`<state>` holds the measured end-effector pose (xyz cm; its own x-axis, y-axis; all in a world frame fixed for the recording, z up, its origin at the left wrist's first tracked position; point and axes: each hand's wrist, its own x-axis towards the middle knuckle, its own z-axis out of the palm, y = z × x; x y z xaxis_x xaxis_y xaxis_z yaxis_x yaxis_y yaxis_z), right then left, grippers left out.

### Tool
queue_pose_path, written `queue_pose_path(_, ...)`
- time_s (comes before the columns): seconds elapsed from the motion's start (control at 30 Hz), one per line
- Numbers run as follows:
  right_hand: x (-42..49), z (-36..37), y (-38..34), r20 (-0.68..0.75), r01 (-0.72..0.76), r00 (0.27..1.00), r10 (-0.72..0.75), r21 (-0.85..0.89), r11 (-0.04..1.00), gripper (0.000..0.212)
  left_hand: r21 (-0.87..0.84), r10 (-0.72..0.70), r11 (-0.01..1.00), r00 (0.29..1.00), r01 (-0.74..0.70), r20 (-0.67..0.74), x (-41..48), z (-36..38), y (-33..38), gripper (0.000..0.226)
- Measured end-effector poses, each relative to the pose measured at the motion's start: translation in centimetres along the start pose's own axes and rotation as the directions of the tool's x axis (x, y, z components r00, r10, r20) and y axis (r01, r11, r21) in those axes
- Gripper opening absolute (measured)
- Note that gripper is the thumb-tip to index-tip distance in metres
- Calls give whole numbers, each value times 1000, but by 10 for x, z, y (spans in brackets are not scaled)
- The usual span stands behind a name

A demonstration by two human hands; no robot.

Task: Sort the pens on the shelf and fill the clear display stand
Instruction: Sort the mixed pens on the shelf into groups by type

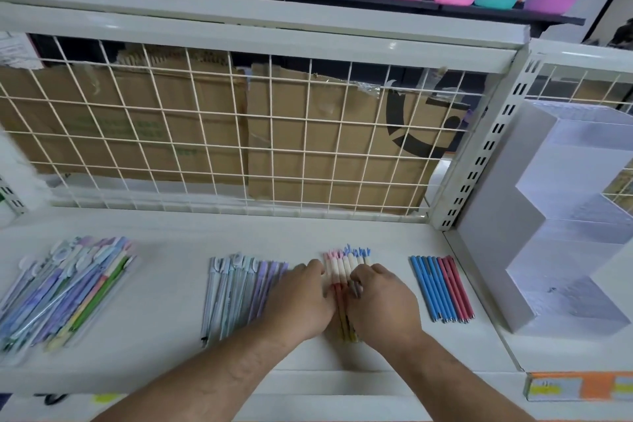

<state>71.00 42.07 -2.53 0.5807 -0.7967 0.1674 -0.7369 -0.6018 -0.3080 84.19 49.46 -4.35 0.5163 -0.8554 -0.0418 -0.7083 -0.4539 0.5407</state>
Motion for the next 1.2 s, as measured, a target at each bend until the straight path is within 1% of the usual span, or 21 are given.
queue_pose_path(0.03, 0, 2, -4, -4, 43, 999, -43, -32, 999, 19, 104, 62, 993, 997, -57, -45, -3, -5, -3, 39)
queue_pose_path(0.1, -1, 5, -12, 5, 95, 995, -95, -52, 994, 20, 203, 135, 972, 988, -117, -76, -9, -17, -11, 36)
queue_pose_path(0.2, -1, 11, -30, 29, 128, 991, -127, -31, 991, 24, 229, 162, 963, 984, -141, -76, -16, -33, -27, 33)
queue_pose_path(0.3, -3, 16, -53, 31, 161, 987, -160, -29, 987, 33, 282, 163, 952, 979, -123, -122, -25, -52, -46, 22)
queue_pose_path(0.4, -5, 21, -78, 11, 209, 978, -209, -19, 978, 34, 325, 139, 942, 981, -87, -138, -35, -69, -67, 24)
queue_pose_path(0.53, -7, 29, -117, 31, 240, 970, -240, -1, 971, 31, 370, 96, 928, 986, -38, -140, -48, -94, -102, 32)
queue_pose_path(0.63, -10, 38, -141, 17, 227, 974, -228, 18, 974, 37, 420, 52, 907, 989, 10, -137, -58, -114, -130, 33)
queue_pose_path(0.73, -12, 50, -166, -10, 228, 974, -228, 17, 973, 32, 511, -31, 852, 987, 109, -159, -66, -133, -162, 35)
queue_pose_path(0.83, -15, 59, -189, -8, 196, 981, -196, -14, 981, 27, 562, -120, 800, 974, 210, -194, -70, -147, -191, 48)
queue_pose_path(0.9, -17, 63, -201, -33, 174, 984, -176, -59, 983, 30, 567, -150, 787, 967, 243, -206, -70, -154, -207, 54)
queue_pose_path(1.0, -23, 61, -219, -108, 214, 967, -231, -144, 966, 30, 550, -166, 795, 963, 257, -211, -70, -160, -222, 46)
queue_pose_path(1.07, -27, 58, -226, -124, 228, 959, -255, -196, 954, 32, 534, -177, 804, 963, 261, -203, -69, -161, -227, 44)
queue_pose_path(1.2, -29, 60, -227, -177, 221, 952, -248, -162, 962, 30, 532, -190, 804, 963, 265, -192, -66, -160, -234, 39)
